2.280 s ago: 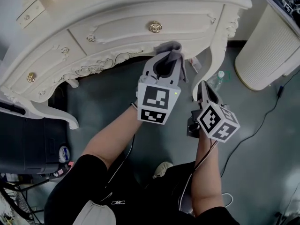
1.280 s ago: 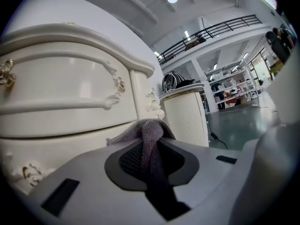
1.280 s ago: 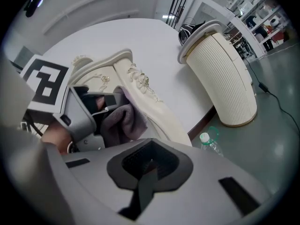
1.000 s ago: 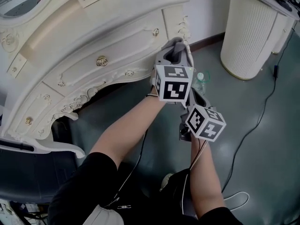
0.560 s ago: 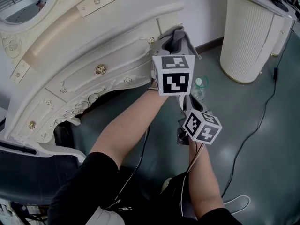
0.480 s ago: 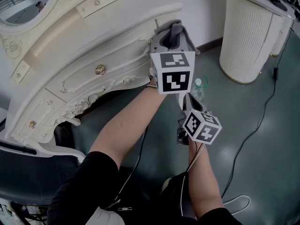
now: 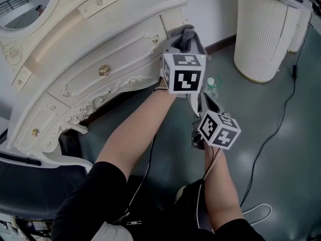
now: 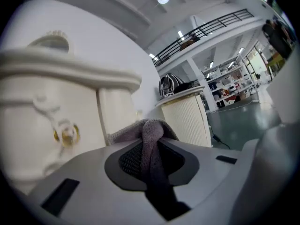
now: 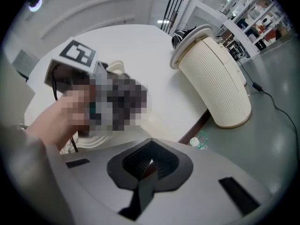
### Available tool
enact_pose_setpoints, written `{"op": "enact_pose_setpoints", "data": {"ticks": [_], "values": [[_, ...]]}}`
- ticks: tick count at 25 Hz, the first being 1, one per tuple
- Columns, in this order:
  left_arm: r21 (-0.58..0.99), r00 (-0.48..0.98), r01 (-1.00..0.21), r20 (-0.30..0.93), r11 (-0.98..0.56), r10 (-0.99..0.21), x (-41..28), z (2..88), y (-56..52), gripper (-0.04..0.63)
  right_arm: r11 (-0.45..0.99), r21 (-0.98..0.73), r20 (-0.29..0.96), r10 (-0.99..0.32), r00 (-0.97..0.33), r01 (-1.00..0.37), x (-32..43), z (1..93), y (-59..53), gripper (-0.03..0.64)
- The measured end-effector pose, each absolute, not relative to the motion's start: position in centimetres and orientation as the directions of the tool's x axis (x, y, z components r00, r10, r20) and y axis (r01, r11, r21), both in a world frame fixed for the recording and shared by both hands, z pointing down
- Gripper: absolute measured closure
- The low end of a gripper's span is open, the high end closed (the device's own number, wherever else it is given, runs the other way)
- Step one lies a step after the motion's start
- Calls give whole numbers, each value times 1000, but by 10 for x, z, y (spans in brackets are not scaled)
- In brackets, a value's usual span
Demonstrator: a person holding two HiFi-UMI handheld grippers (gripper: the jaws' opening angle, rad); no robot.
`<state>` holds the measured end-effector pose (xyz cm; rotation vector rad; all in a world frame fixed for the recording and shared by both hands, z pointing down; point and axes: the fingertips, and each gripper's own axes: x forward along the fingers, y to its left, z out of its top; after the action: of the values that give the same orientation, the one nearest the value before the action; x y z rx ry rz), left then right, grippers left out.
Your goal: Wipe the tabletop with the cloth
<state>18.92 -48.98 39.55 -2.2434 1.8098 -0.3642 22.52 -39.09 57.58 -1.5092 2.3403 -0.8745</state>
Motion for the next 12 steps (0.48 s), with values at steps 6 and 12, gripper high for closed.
{"op": "enact_pose_setpoints", "data": {"ticks": [6, 12], "values": [[-298, 284, -896, 184, -328, -941, 191, 485, -491, 531, 273, -604, 110, -902, -418, -749, 238, 568, -385, 614], [-285, 358, -859, 258, -425, -897, 201, 536, -484, 531, 272, -588, 115, -904, -411, -762, 240, 566, -381, 614]]}}
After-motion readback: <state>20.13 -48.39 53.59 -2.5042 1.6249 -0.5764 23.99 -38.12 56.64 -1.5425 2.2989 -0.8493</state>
